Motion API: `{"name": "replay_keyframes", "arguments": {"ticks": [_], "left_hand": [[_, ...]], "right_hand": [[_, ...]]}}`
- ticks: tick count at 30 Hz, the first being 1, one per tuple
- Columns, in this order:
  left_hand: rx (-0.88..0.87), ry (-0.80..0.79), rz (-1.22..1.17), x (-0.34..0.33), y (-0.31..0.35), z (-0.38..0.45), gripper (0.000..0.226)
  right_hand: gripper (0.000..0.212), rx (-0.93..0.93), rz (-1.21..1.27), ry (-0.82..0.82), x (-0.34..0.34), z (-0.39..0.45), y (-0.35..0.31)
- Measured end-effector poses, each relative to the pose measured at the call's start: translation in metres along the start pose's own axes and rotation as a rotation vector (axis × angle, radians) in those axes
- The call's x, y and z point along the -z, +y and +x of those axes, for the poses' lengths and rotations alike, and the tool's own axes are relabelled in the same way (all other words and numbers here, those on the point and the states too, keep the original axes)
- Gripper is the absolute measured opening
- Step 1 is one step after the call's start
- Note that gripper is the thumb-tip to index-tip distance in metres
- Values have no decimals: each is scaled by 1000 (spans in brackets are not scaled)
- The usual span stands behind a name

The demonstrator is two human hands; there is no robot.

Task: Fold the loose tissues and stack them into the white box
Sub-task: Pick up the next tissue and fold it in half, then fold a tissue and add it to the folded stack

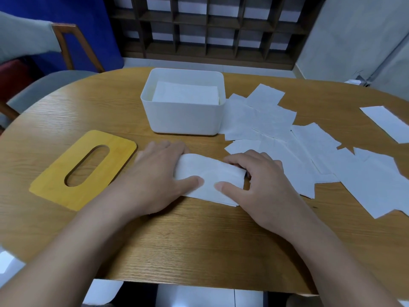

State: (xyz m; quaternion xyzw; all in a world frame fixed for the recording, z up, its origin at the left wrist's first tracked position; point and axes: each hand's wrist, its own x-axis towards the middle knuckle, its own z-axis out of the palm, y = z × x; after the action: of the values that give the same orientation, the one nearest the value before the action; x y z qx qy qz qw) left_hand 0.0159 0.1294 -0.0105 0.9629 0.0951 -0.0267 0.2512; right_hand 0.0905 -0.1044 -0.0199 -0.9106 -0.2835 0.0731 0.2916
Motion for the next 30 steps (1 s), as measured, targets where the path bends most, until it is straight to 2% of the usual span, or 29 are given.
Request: {"name": "replay_keyframes", "arguments": {"ticks": [2,4,7,11,14,19,23,26,30], "left_hand": [[-13,-1,-70,0,-1,-1,29],[-43,34,-241,-1,-3,-2,23],[-63,121,-572,-7,2,-3,22],[-117,177,-1046,-15,20,-6,33],[-143,275,-1053,-22,29,-6,38],[-90,353,-1059,-33,30,-4,48],[-91,364,-1061,-32,33,-7,59],[-84,346,-1038,-33,35,-9,60],[-89,369,-996,-34,35,-9,60]], "right_hand": [[24,19,11,0,0,0,-1],[16,45,47,19,-1,-1,-3],[19,45,226,95,1,-4,-5],[32,-21,705,195,12,-6,-8],[39,-27,838,203,8,-5,-8],[36,-62,703,151,-3,-4,-4],[36,-60,773,173,-3,-4,-4],[37,-52,787,144,-7,-6,-5],[40,-41,791,184,-9,-5,-4]]}}
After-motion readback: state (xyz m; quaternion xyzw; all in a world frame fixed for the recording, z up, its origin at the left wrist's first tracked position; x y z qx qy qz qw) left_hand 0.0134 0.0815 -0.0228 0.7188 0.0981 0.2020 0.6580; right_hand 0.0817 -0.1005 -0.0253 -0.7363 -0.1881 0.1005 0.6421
